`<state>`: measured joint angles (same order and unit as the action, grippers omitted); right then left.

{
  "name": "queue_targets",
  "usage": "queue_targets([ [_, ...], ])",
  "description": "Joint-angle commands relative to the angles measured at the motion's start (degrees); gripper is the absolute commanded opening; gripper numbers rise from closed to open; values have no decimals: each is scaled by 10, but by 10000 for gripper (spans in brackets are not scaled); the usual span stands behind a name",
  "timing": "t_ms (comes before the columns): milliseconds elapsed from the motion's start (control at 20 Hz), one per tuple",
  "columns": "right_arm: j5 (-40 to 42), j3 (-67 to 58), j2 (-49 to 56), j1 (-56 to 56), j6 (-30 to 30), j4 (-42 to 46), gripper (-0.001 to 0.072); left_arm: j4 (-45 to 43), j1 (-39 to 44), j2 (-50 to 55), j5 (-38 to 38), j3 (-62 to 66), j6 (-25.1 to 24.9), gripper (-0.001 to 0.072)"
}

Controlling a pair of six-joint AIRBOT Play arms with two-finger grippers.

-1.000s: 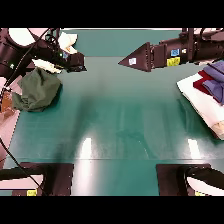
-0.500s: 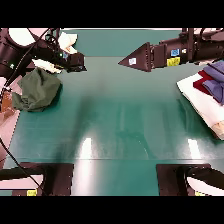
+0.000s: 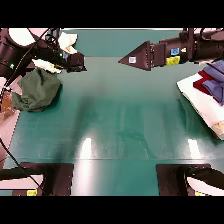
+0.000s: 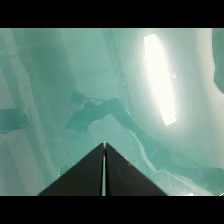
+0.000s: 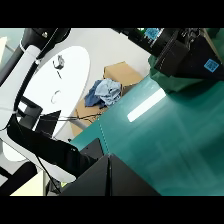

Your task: Fold the shirts.

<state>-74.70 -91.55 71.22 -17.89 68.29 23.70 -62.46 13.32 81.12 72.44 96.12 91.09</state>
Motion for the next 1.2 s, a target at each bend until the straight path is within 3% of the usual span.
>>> queue_targets([
  [0,13,-1,0,0,0,-1,21,0,0,0,0,1,0,27],
  [150,22,-1,0,0,0,-1,21,0,0,0,0,1,0,27],
  [400,107,-1,0,0,3,-2,21,3,0,0,-9,1,5,27],
  [700,124,-1,0,0,2,-1,21,79,0,0,-118,1,6,27],
  [850,122,-1,0,0,2,-1,21,119,0,0,-224,1,6,27],
  [1000,114,-1,0,0,2,-1,21,124,-2,0,-226,1,-18,26],
  [1050,109,-1,0,0,3,-1,21,60,-11,0,-200,1,30,26],
  [1150,100,-1,0,0,2,-1,22,-155,-47,0,-94,-2,170,26],
])
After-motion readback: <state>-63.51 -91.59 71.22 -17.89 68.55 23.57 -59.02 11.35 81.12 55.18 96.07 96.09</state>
